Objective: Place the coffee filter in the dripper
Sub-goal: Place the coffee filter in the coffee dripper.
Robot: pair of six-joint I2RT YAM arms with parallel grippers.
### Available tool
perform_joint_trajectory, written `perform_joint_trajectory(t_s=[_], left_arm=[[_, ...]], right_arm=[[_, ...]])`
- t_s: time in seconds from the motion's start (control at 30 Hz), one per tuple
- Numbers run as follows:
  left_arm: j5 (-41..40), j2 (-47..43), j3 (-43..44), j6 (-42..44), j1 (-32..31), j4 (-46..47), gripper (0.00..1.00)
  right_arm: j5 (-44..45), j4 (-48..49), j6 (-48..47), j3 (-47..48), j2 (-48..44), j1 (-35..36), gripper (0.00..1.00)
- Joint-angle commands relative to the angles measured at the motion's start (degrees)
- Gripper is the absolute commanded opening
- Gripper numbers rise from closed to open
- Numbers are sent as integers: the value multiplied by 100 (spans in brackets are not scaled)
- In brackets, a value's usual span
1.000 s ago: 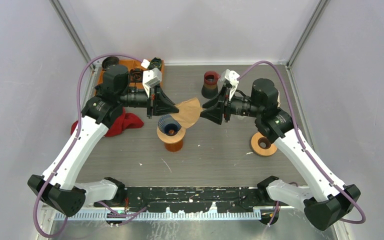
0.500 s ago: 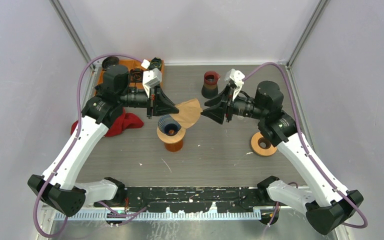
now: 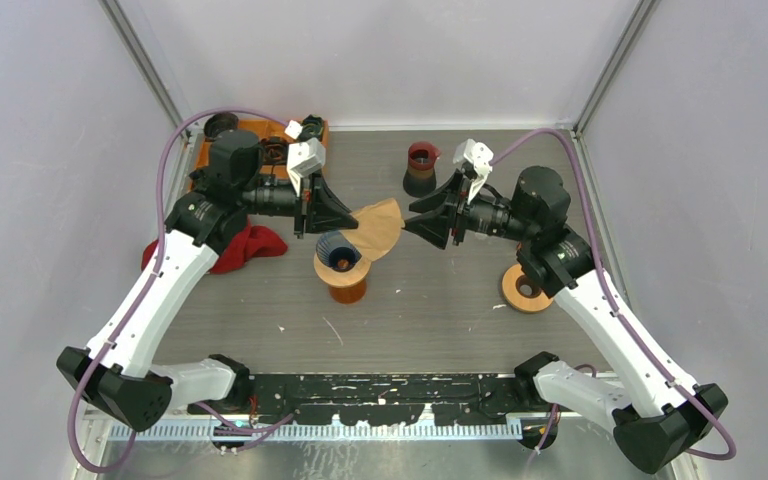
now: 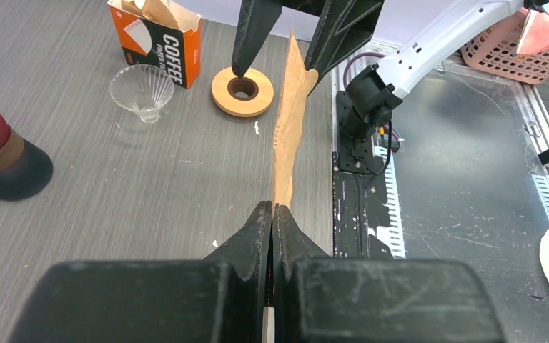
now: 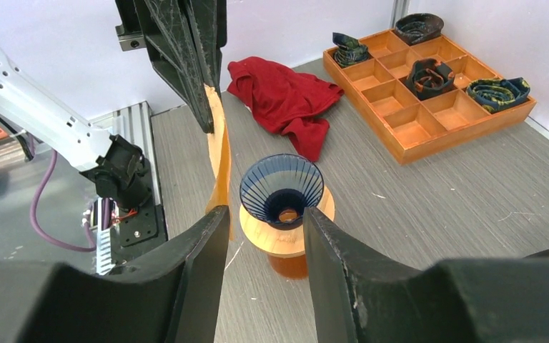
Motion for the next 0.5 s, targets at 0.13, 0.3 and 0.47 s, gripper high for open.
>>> perform_joint_trajectory(t_s=[0.13, 0.3, 0.47], left_arm=[[181, -6, 111, 59, 31, 51, 0], [276, -1, 124, 36, 30, 79, 0], [402, -51, 81, -64, 30, 215, 0]], right_arm=[[-196, 408, 55, 33, -185, -19, 49], [-276, 520, 124, 8, -118, -20, 49], [-394, 682, 212, -42, -15, -21, 49]])
